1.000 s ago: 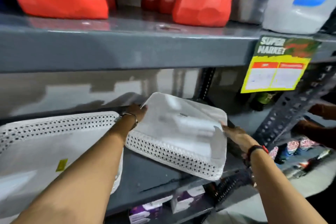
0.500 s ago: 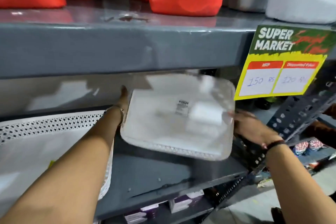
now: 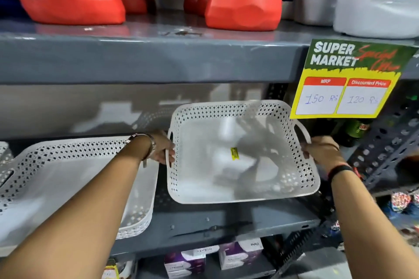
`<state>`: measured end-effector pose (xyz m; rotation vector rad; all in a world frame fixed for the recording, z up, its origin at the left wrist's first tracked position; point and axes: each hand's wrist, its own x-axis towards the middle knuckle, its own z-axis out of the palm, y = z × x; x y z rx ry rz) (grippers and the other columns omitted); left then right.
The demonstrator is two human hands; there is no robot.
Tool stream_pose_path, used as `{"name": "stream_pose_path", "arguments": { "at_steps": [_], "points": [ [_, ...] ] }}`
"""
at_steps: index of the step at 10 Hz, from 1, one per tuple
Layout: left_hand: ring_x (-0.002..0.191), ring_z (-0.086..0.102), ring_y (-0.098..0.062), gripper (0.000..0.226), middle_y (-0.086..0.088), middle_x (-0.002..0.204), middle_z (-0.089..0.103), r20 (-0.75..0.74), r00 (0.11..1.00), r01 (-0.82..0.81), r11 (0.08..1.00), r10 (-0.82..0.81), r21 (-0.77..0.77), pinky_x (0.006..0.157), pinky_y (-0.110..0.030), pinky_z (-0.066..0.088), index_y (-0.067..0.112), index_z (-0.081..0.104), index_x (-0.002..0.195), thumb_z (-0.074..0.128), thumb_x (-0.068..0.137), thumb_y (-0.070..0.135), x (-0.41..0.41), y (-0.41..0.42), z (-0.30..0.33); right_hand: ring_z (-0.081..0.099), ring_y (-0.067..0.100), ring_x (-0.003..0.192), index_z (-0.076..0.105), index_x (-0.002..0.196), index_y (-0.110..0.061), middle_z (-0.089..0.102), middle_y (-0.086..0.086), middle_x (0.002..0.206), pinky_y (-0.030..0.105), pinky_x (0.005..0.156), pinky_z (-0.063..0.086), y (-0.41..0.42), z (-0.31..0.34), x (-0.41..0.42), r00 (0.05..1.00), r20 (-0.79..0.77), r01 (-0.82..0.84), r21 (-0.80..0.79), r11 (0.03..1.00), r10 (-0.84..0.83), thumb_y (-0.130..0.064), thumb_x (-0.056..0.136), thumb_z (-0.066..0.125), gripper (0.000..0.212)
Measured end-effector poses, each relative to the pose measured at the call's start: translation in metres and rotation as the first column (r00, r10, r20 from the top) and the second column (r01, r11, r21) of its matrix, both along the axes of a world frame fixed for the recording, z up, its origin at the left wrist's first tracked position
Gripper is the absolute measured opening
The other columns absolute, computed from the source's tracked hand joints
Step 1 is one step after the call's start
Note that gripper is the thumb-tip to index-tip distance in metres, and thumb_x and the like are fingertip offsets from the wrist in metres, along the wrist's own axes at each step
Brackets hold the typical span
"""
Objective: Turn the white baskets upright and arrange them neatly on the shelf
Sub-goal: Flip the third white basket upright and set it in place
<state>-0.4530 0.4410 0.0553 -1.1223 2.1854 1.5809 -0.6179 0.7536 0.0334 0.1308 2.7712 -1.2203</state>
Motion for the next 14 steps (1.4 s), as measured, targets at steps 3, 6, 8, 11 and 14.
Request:
{"name": "stream_pose_path", "arguments": {
  "at_steps": [3, 6, 8, 11, 14],
  "points": [
    [0.045, 0.061, -0.023, 0.031, -0.013, 0.069, 0.049, 0.168, 0.979, 0.125, 0.991, -0.115, -0.055, 0.104, -0.039, 0.036, -0.001, 0.047, 0.066, 0.039, 0.096, -0.001, 0.025, 0.005, -0.01, 0.065, 0.032, 0.081, 0.053, 0.046, -0.006, 0.062, 0.016, 0.054, 0.033, 0.08, 0.047, -0.001, -0.025, 0.015, 0.997, -0.005, -0.074, 0.201, 0.977, 0.076, -0.025, 0.088, 0.054, 0.046],
    [0.022, 0.055, -0.009, 0.033, -0.007, 0.048, 0.068, 0.214, 0.971, 0.169, 0.945, -0.111, -0.279, 0.053, -0.02, 0.056, -0.001, 0.053, 0.06, 0.054, 0.092, 0.007, 0.012, 0.002, -0.021, 0.052, 0.025, 0.074, 0.047, 0.045, -0.012, 0.056, 0.014, 0.06, 0.025, 0.072, 0.035, -0.002, -0.036, 0.017, 0.993, -0.063, -0.086, 0.207, 0.974, 0.101, -0.014, 0.089, 0.052, 0.044],
    [0.024, 0.056, -0.005, 0.028, -0.007, 0.069, 0.07, 0.218, 0.963, 0.232, 0.902, -0.159, -0.364, 0.032, -0.017, 0.048, 0.005, 0.049, 0.061, 0.059, 0.086, 0.003, 0.013, 0.001, -0.016, 0.052, 0.025, 0.075, 0.049, 0.05, -0.009, 0.059, 0.018, 0.074, 0.027, 0.071, 0.036, -0.003, -0.041, 0.009, 0.993, -0.07, -0.078, 0.205, 0.976, 0.094, -0.006, 0.088, 0.05, 0.039],
    [0.041, 0.063, -0.011, 0.021, -0.009, 0.069, 0.062, 0.076, 0.986, 0.163, 0.913, -0.145, -0.375, 0.061, -0.026, 0.059, 0.007, 0.054, 0.064, 0.063, 0.082, 0.002, 0.009, -0.025, -0.017, 0.057, 0.04, 0.103, 0.062, 0.103, 0.005, 0.061, 0.025, 0.104, 0.037, 0.084, 0.046, -0.01, -0.042, 0.017, 0.994, -0.094, -0.031, 0.181, 0.983, 0.049, -0.017, 0.091, 0.051, 0.027],
    [0.12, 0.05, -0.042, 0.043, -0.024, 0.129, 0.056, -0.188, 0.969, -0.242, 0.457, 0.16, -0.856, 0.101, -0.047, 0.04, 0.003, 0.057, 0.122, 0.063, 0.083, 0.02, 0.09, -0.098, -0.034, 0.054, 0.029, 0.116, 0.059, 0.117, -0.003, 0.059, 0.018, 0.127, 0.028, 0.092, 0.038, -0.119, -0.027, 0.098, 0.907, -0.207, -0.359, 0.079, 0.93, 0.368, -0.046, 0.091, 0.043, 0.053]
  ]
}}
